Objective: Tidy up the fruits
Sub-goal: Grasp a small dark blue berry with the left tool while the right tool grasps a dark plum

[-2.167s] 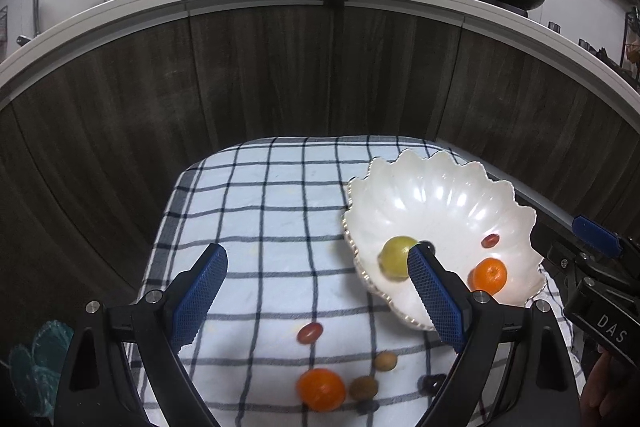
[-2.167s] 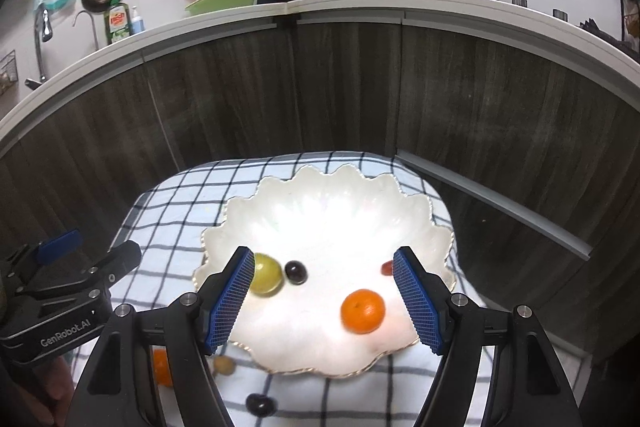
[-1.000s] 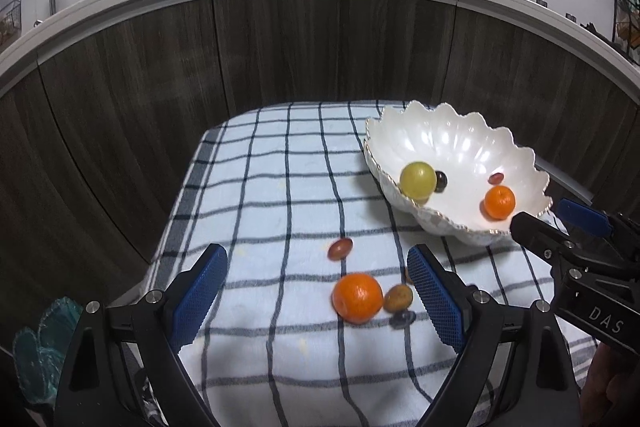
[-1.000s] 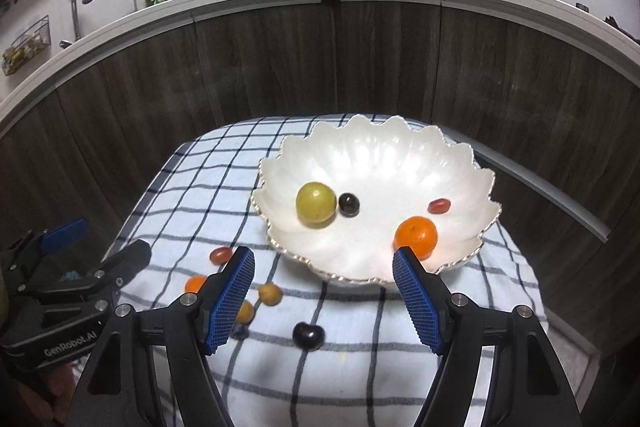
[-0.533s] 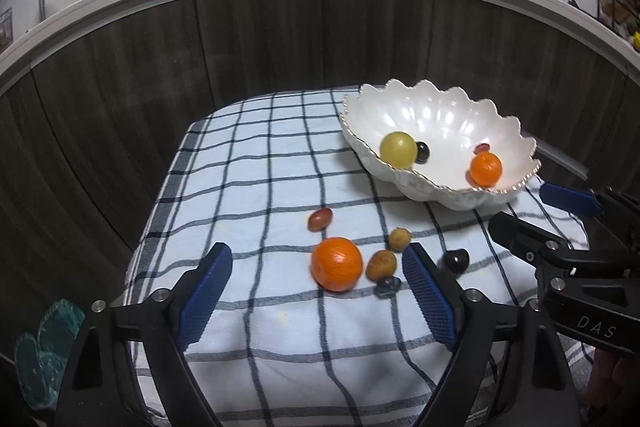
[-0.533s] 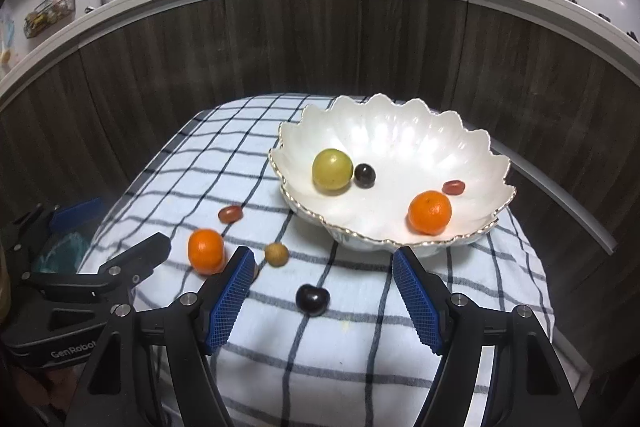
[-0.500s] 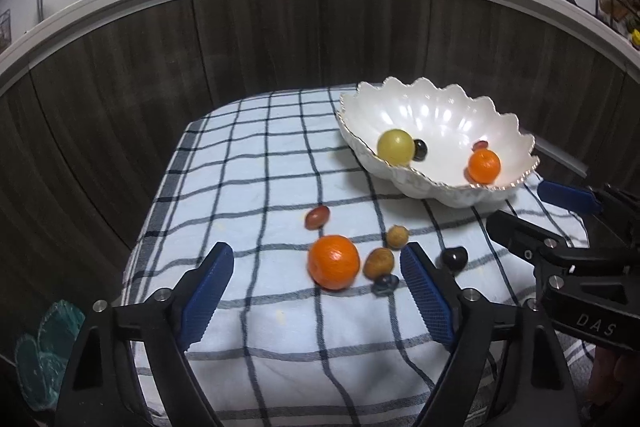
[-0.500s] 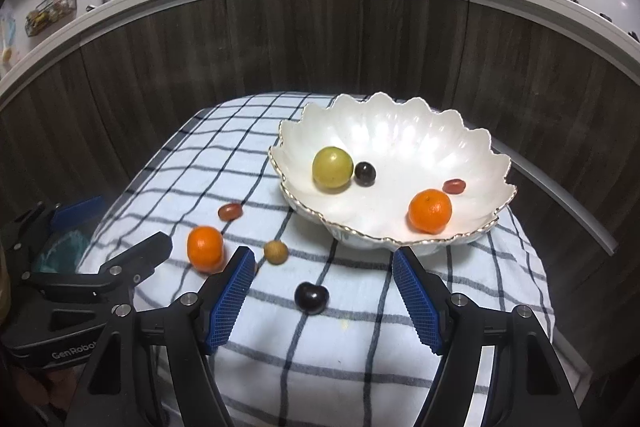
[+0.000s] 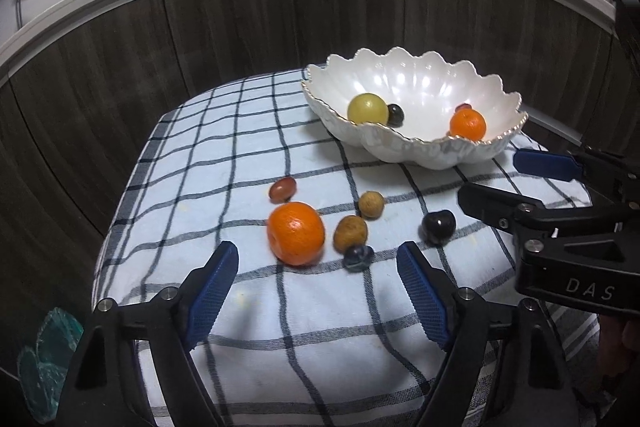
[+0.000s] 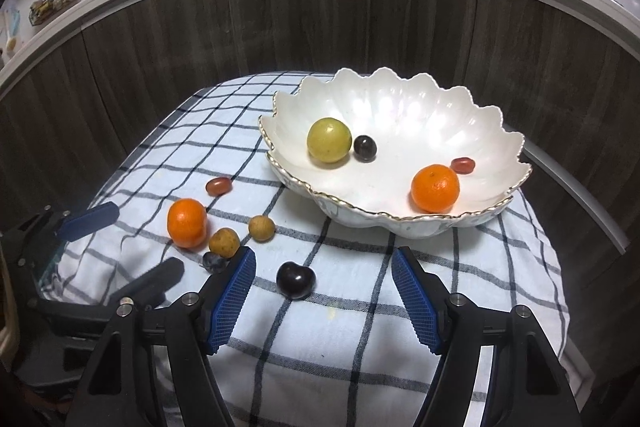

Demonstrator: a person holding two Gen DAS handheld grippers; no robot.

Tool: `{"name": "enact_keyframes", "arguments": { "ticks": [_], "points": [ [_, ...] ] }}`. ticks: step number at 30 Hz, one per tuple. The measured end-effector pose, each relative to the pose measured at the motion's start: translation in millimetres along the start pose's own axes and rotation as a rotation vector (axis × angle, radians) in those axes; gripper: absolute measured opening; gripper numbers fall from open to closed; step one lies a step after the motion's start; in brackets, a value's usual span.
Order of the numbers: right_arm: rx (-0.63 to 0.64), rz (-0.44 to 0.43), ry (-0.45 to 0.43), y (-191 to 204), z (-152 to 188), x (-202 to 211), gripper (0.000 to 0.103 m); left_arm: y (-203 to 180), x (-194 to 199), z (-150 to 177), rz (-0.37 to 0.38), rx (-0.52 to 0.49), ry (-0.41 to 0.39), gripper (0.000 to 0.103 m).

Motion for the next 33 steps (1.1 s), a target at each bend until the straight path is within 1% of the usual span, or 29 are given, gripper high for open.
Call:
{"name": "enact_keyframes", "arguments": {
  "ticks": [3,5,8,11,12,17,19,21,23,28,30,31,32,33],
  "points": [
    [0.0,-0.016,0.01,0,3,-5,0.071,-7,-4,3,0.011,-0.014,0.004,0.078],
    [-0.003,-0.026,0.018,0,4,-8,0.066,-12,-7,4,0.018,-0.02,0.008,0.076],
    [-0.014,-0.043,0.031,-1,6,-14,0.065,-18,-12,7,0.033,-0.026,0.02,0.071],
    [-0.02,-0.055,0.04,-2,7,-19,0.063,-23,-18,11,0.04,-0.032,0.035,0.063],
    [-0.022,-0.057,0.045,-2,8,-21,0.062,-24,-21,12,0.043,-0.032,0.044,0.063],
    [-0.035,-0.078,0.066,-1,11,-31,0.059,-25,-29,16,0.05,-0.026,0.065,0.058],
    [-0.035,-0.087,0.073,1,12,-35,0.059,-26,-31,17,0.054,-0.028,0.068,0.054],
    [-0.036,-0.093,0.081,2,13,-39,0.056,-27,-34,19,0.067,-0.03,0.083,0.049],
    [-0.04,-0.098,0.091,2,14,-43,0.054,-28,-37,21,0.072,-0.028,0.095,0.046],
    [-0.051,-0.106,0.112,2,18,-51,0.052,-29,-40,20,0.084,-0.019,0.096,0.045],
    [-0.052,-0.107,0.119,2,20,-53,0.051,-29,-41,19,0.089,-0.015,0.096,0.041],
    [-0.053,-0.107,0.122,2,21,-55,0.049,-28,-41,18,0.089,-0.013,0.093,0.039],
    [-0.055,-0.11,0.127,3,21,-56,0.048,-28,-42,17,0.086,-0.012,0.091,0.034],
    [-0.056,-0.113,0.129,3,22,-57,0.047,-27,-42,17,0.082,-0.01,0.092,0.031]
  ]
}}
Point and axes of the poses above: each gripper's, at about its wrist camera, not at the fingertips, and x roughly against the way its jaws point, y to its left, z to its underside, the point moved 8 cm from there along -x, roughly the way its jaws point, and after that the axes turned 7 degrees about -z, right-handed, at the moved point
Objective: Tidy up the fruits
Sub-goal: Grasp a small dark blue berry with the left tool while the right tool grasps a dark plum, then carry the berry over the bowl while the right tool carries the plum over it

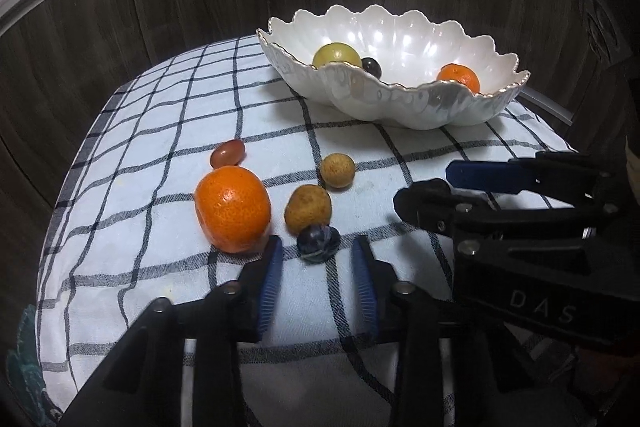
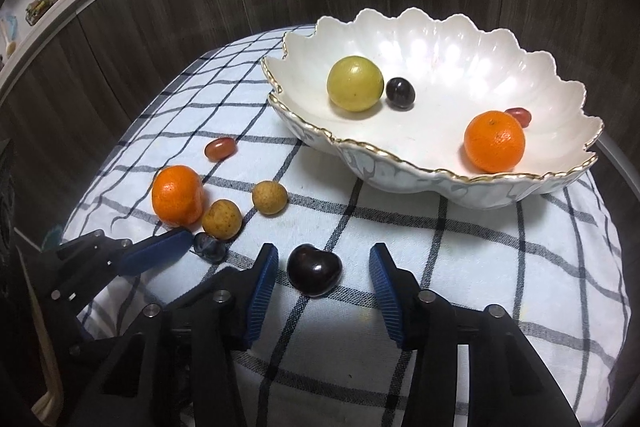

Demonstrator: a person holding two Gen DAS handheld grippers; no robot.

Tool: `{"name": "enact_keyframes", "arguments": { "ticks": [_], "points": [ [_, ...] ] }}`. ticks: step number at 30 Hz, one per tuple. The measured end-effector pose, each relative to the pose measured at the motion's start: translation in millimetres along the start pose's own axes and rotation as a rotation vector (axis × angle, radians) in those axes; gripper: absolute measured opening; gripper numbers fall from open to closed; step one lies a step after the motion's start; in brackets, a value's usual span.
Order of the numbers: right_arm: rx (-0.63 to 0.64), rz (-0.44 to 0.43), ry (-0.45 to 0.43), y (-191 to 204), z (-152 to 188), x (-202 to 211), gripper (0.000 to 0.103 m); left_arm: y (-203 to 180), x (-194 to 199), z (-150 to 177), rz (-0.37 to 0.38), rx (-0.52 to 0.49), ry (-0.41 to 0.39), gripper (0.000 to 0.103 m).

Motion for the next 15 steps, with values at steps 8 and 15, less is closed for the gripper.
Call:
{"name": "enact_keyframes", "arguments": {
  "ticks": [8,15],
  "points": [
    [-0.001,-0.008,0.017,0.6,2.6,-8.8,0.039,0.2,-1.3,-0.7,0.012,0.001,-0.002,0.025],
    [0.007,-0.011,0.014,2.2,1.4,-9.0,0.03,0.2,-0.7,-1.2,0.009,-0.001,-0.004,0.022]
  ]
}}
Point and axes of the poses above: each gripper's, at about its wrist camera, not at the fingertips, and x roughly against the way its jaws point, y to its left, z to its underside, the point moved 8 cm from there along -x, roughly the way its jaws point, and after that the axes turned 7 degrees about -z, right-handed, at the moved point
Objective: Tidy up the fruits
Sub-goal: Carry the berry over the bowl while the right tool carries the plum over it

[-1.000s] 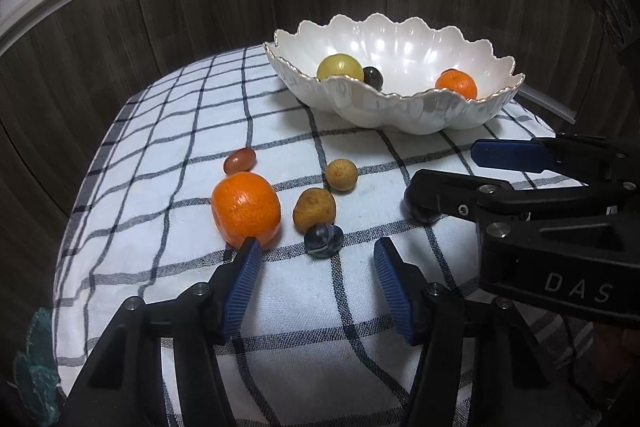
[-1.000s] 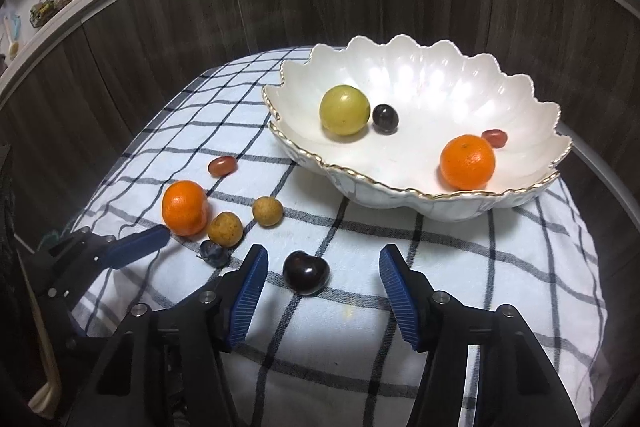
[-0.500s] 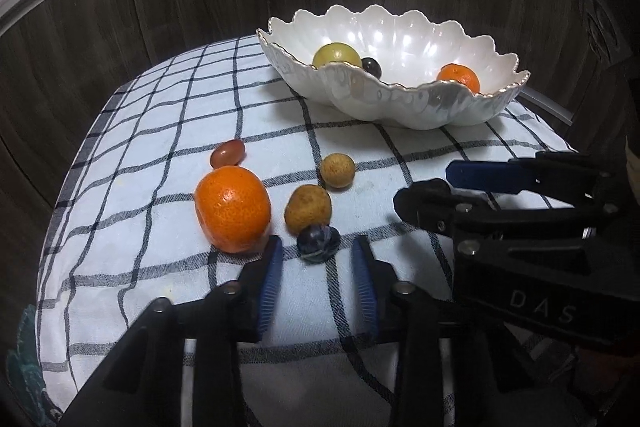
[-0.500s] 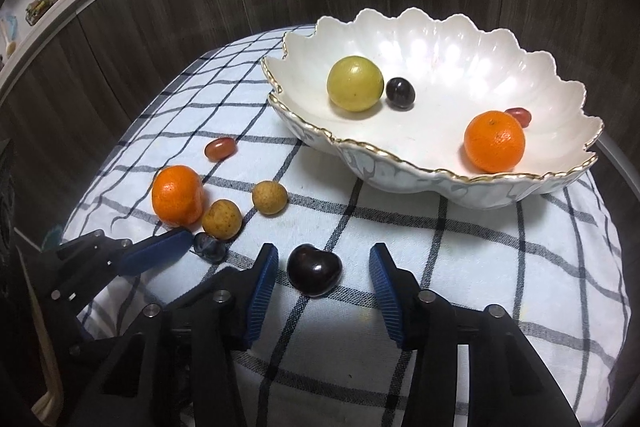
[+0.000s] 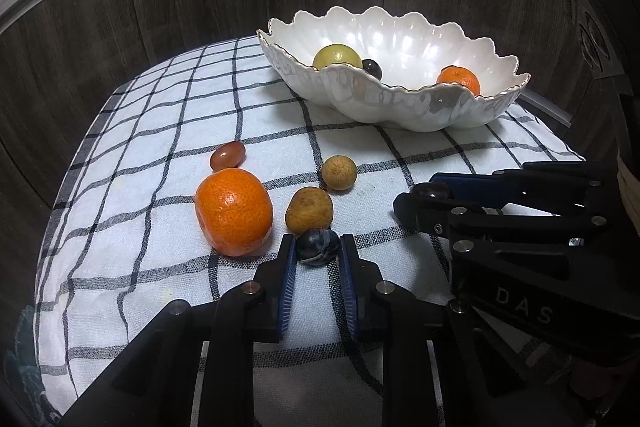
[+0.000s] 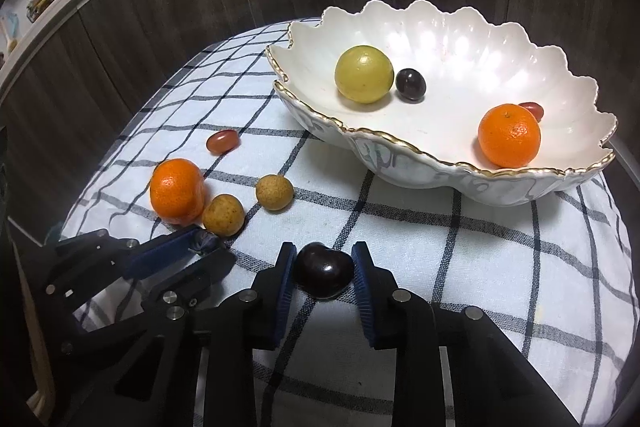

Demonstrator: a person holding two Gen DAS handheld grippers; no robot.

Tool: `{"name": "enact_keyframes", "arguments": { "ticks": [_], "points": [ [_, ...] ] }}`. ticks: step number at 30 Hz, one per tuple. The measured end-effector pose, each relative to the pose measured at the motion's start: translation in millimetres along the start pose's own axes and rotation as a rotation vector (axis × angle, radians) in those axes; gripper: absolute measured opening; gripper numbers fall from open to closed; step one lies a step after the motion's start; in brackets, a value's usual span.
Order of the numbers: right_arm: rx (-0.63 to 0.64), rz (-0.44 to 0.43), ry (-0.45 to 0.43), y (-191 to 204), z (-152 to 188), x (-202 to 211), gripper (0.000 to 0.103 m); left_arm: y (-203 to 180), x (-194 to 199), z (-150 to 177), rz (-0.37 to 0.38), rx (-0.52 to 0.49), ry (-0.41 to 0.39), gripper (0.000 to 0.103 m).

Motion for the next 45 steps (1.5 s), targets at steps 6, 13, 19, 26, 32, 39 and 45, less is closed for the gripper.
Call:
{"name": "enact_keyframes", "arguments": {
  "ticks": [6,13,19,26,32,39,45],
  "points": [
    [-0.004,0.004,-0.012,0,-2,5,0.029,1,3,-1,-0.003,0.007,-0.002,0.022],
    [0.004,0.012,-0.04,1,-4,18,0.029,1,12,-3,-0.01,0.0,-0.026,0.022],
    [0.01,0.023,-0.063,2,-5,31,0.03,1,21,-4,-0.017,-0.002,-0.046,0.022],
    [0.019,0.036,-0.094,3,-8,44,0.029,3,30,-8,-0.026,0.0,-0.064,0.022],
    [0.024,0.045,-0.115,4,-10,54,0.03,2,37,-10,-0.03,0.001,-0.075,0.022],
    [0.023,0.05,-0.142,5,-13,66,0.03,2,44,-14,-0.035,0.006,-0.084,0.022],
    [0.023,0.048,-0.16,5,-16,74,0.03,4,50,-20,-0.033,0.015,-0.095,0.022]
  ]
}}
Point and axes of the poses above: each gripper's, at about its wrist camera, not at the fingertips, and x roughly against the way its jaws point, y to its left, z to its underside, the point moved 8 cm from there along -x, roughly the way its jaws point, and after that the axes turned 7 degrees about -z, right-handed, at the moved point
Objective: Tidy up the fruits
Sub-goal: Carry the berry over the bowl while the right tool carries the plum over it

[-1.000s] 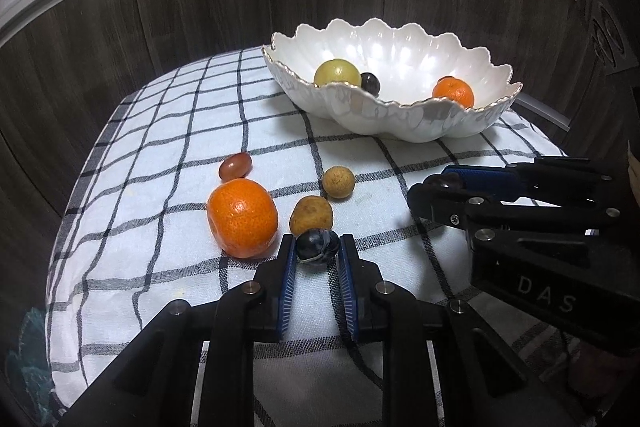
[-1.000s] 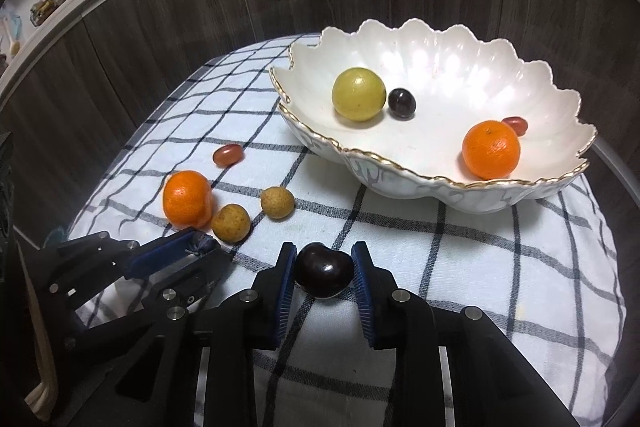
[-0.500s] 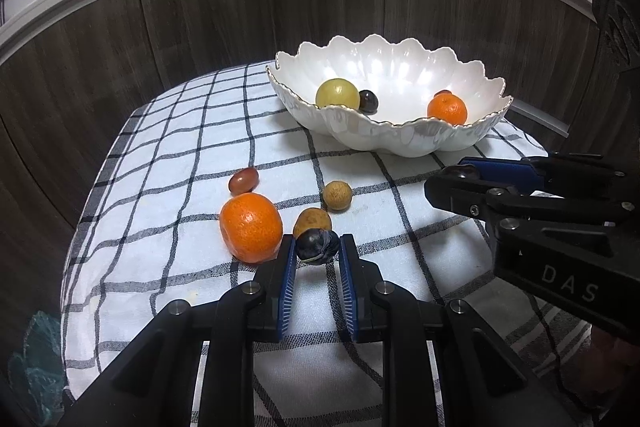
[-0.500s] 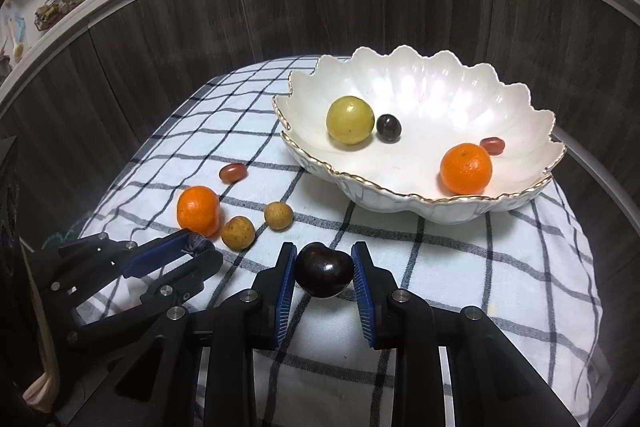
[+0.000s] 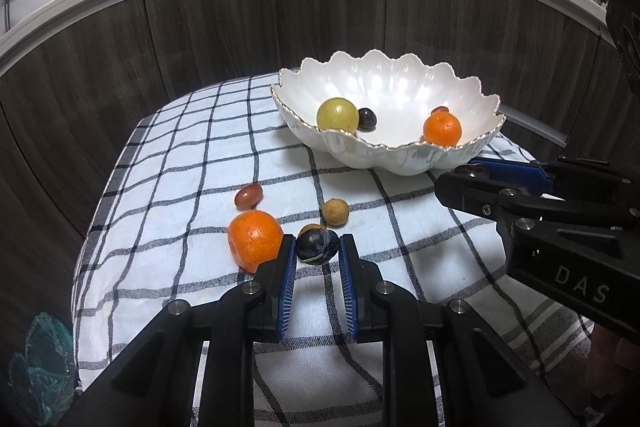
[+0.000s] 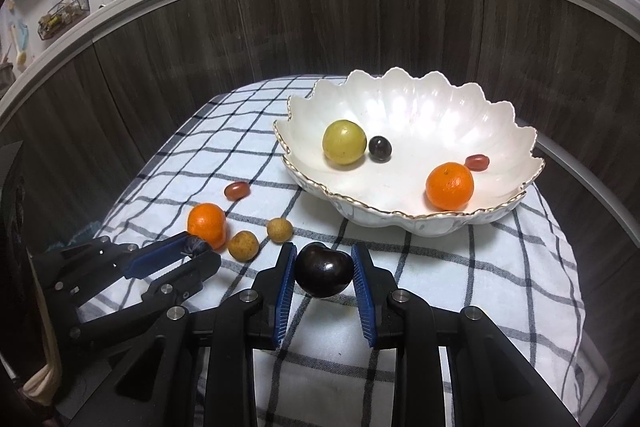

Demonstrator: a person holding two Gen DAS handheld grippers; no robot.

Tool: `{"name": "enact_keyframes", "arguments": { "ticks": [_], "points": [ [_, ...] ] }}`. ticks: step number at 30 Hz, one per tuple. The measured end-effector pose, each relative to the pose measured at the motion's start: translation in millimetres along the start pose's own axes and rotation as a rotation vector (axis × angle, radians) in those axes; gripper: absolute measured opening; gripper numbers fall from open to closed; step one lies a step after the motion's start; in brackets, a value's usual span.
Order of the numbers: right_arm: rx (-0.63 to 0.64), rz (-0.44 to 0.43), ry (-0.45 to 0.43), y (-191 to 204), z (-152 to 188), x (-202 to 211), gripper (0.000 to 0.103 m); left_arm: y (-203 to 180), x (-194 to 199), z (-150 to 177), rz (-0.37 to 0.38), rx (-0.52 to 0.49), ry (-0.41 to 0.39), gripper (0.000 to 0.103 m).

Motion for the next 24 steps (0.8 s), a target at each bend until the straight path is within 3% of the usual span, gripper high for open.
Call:
{"name": "enact_keyframes", "arguments": {
  "ticks": [24],
  "points": [
    [-0.044,0.041,-0.053,-29,-34,26,0.03,-23,-1,-46,0.04,-0.015,-0.007,0.022]
  ]
}}
Point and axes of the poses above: each gripper's, at about its wrist camera, not at the fingertips, and x roughly against the way its jaws point, y to its left, z to its underside, the point moved 8 cm from there along -x, roughly the way its jaws point, and after that the axes turned 7 degrees about -z, right-handed, at the moved point
